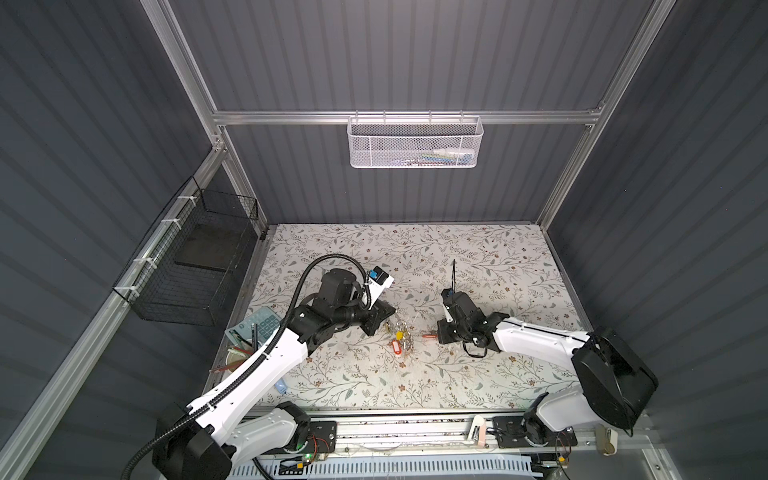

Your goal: Put the keys on the keyring

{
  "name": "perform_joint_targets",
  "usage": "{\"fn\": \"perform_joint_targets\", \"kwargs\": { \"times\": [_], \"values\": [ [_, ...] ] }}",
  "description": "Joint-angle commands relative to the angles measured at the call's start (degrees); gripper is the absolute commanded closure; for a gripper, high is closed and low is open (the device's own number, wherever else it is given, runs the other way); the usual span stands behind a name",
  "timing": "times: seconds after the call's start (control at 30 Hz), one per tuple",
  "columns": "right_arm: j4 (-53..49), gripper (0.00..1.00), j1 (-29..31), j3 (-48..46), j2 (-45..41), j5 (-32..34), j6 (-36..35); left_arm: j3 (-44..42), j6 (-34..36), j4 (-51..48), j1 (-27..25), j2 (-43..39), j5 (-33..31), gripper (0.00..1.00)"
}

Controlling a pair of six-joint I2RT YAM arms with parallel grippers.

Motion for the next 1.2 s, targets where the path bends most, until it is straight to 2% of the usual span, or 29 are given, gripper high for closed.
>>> {"fn": "perform_joint_targets", "kwargs": {
  "times": [0.0,0.13,0.43,0.8,1.0,1.17],
  "values": [
    [1.4,1.00,-0.6,-0.9,1.0,-1.5,1.1,0.0,1.2,1.8,-0.2,-1.4,1.7,1.00],
    [2.5,1.00,-0.7,-1.5,1.1,-1.9,1.2,0.1,1.2,1.7,-0.2,-1.2,1.9,1.00],
    [3.4,0.88,-0.9,-1.7,1.0,-3.7,1.4,0.1,1.3,1.7,-0.2,-1.1,1.9,1.00],
    [2.5,0.80,-0.9,-1.5,2.0,-3.9,1.6,0.1,1.3,1.7,-0.2,-1.3,2.0,1.00],
    [2.3,0.71,-1.0,-2.5,-0.6,-2.9,2.5,0.1,1.1,1.8,-0.2,-1.2,2.4,1.00],
    [3.1,0.63,-1.4,-3.8,-1.9,-5.8,5.7,0.1,1.2,1.8,-0.2,-1.1,2.5,1.00]
  ]
}}
